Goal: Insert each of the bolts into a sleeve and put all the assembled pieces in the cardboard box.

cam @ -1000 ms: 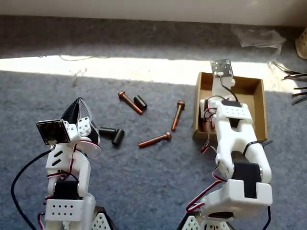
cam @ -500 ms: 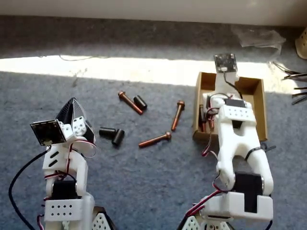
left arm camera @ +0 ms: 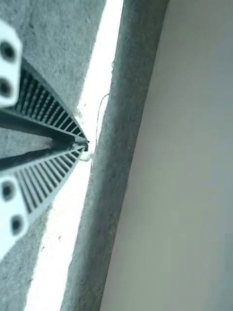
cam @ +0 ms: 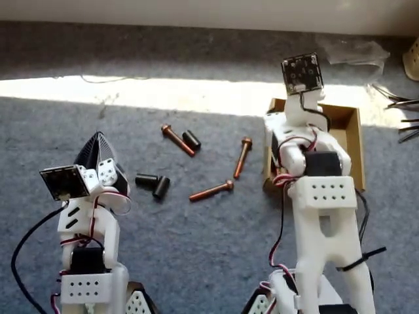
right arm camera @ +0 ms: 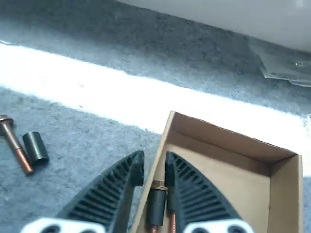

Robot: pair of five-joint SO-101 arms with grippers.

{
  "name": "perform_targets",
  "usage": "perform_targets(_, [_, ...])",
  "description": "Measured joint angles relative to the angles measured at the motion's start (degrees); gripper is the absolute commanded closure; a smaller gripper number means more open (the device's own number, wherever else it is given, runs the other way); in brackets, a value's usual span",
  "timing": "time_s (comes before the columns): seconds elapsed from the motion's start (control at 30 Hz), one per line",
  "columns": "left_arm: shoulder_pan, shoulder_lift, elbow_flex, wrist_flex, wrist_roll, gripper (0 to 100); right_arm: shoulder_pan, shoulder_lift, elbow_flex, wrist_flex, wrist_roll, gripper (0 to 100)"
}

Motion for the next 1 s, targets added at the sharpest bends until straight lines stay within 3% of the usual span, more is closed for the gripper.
perform_targets(0.27, [2.02,-6.77,-0.53,9.41,0.00,99,-8.70,-5.63,1.85,0.97,0.00,94.0])
perform_targets(0.63, [3.16,-6.77,-1.14,12.75,-0.09,99,-18.73,-5.63,6.68,0.97,2.02,94.0])
perform_targets(0.83, [3.16,-6.86,-7.82,24.44,-10.90,99,-23.47,-5.63,8.09,0.97,5.80,93.9])
perform_targets(1.0, [2.90,-6.86,-9.58,29.54,-13.45,99,-24.70,-5.10,8.09,0.97,5.80,93.3])
